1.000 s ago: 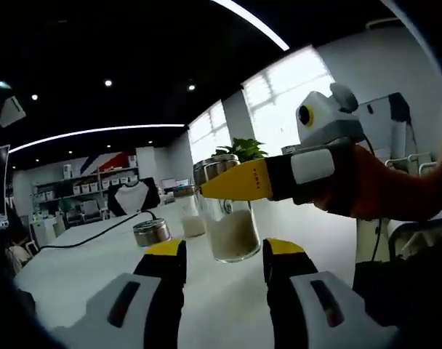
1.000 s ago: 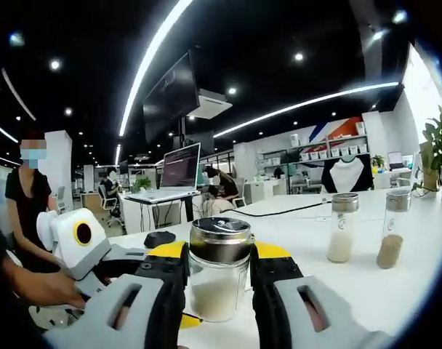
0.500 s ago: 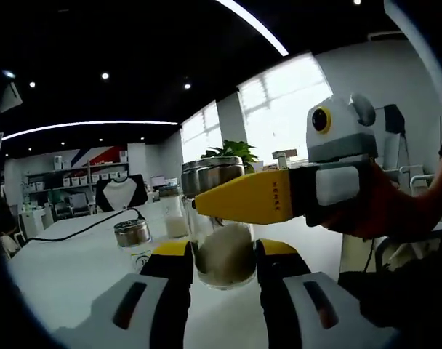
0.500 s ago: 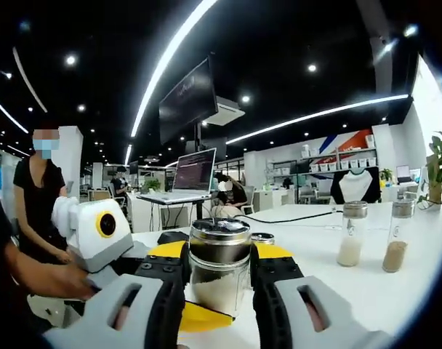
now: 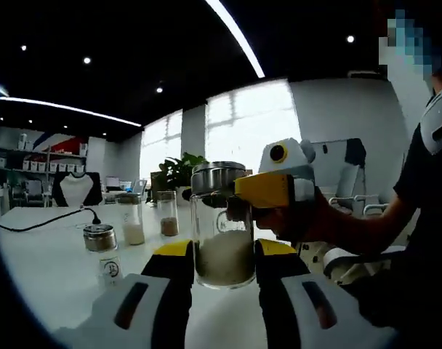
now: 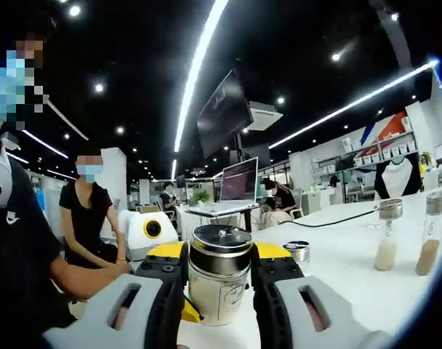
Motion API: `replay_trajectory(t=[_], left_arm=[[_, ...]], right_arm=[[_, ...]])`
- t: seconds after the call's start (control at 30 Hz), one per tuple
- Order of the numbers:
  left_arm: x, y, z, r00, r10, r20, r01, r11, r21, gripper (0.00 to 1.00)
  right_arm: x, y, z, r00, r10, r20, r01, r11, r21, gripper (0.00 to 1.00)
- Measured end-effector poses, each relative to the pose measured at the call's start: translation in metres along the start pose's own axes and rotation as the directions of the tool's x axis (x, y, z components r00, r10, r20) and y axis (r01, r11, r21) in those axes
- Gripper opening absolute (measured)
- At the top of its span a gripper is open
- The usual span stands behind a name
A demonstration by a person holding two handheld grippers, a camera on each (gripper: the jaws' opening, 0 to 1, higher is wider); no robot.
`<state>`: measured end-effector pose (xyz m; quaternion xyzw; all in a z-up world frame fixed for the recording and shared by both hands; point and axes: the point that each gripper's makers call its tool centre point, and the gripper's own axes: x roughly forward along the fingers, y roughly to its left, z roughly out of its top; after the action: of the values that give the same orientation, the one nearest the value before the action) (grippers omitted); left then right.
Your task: Rotate the seasoning bottle until the label or dispensing opening points toward the visible target arrow and the bottle remains upright within the marked orientation range
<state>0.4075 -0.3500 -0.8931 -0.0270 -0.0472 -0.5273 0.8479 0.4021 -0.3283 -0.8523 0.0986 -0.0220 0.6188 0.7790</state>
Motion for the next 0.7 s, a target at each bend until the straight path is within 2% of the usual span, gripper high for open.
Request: replay_trajectory(t=[0.07,0.17,0.2,0.27,0.43,0.5,0.6,0.7], left_arm=[[0.0,0.001,-0.001,1.0,-0.007,-0.006,0.007,1.0,-0.017,0.35],[0.0,-0.004,-0.002,0.999,-0.048,0.009,0.048,0.996,-0.071,0.34],[-0.001,-0.008,0.0,0.996,-0.079,0.036,0.083,0.989,-0.12,0.34],[-0.002,-0.011,0.002,0.992,-0.106,0.062,0.115,0.979,-0.171,0.34],[-0.001,-0.019,0.002,0.984,-0.162,0.072,0.174,0.958,-0.226,0.34],[-0.001,-0.027,0.002,0.975,-0.208,0.082,0.222,0.941,-0.255,0.34],[0.001,-0.028,0.0,0.975,-0.209,0.074,0.221,0.946,-0.238,0.34],[0.005,-0.026,-0.004,0.982,-0.183,0.045,0.188,0.961,-0.202,0.35]], right_arm=[[0.0,-0.001,-0.001,1.0,0.001,-0.009,-0.001,1.0,-0.003,0.32],[-0.001,0.003,-0.003,0.999,0.034,-0.01,-0.034,0.999,0.016,0.32],[-0.003,0.005,-0.001,0.998,0.059,0.001,-0.059,0.997,0.046,0.32],[-0.004,0.006,0.0,0.997,0.082,0.014,-0.082,0.994,0.078,0.32],[-0.006,0.012,0.001,0.992,0.124,0.016,-0.125,0.986,0.108,0.32],[-0.006,0.021,0.0,0.987,0.161,0.012,-0.161,0.98,0.118,0.32],[-0.006,0.024,-0.001,0.989,0.149,-0.02,-0.147,0.986,0.077,0.32],[-0.004,0.018,-0.002,0.995,0.089,-0.035,-0.088,0.996,0.018,0.32]])
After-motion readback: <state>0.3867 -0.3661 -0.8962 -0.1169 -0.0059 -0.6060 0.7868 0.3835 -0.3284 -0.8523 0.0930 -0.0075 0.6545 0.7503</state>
